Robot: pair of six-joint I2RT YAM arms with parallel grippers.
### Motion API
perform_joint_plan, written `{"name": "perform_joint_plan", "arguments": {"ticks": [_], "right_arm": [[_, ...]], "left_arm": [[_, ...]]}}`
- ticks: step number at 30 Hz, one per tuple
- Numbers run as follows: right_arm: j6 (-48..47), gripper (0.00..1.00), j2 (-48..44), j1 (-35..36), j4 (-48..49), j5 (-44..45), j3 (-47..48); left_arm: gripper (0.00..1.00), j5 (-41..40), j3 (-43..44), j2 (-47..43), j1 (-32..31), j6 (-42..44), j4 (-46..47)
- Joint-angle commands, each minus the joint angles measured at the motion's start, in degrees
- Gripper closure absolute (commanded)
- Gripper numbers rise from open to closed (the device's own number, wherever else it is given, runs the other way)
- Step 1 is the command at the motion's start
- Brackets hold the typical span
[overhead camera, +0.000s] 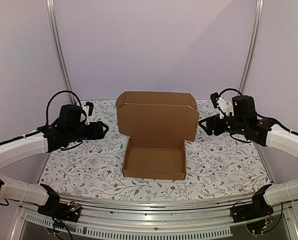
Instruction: Fold the paper box
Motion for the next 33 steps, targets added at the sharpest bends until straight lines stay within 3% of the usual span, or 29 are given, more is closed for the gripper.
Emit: {"name": "perform_joint_plan", "arguments": {"ticks": [1,6,14,22,33], "right_arm": [[-1.5,0.22,3.75,-3.51,-3.64,-14.14,4.44],[-2.37,0.23,9.27,-4.07,-4.63,-18.0,9.71],[-5.88,0.34,14.44,-4.87,-6.94,-18.91,15.69],[-7.63,0.61,17.81,-5.28,-10.47,-22.32,20.1],[-10.4,0.83,18.95,-5.28,-13.26,-22.37,21.43]], "left_arm": [[0.28,3.17,1.01,0.36,1.79,0.78,2.09],[0.28,4.08,0.52,0.25,2.0,-0.48,1.83],[0.28,4.18,-0.77,-2.04,2.12,-0.89,1.04],[0.28,4.14,0.36,-1.77,2.38,-0.43,0.13],[0.28,3.71,3.14,-0.83,2.63,0.17,-0.61]]}}
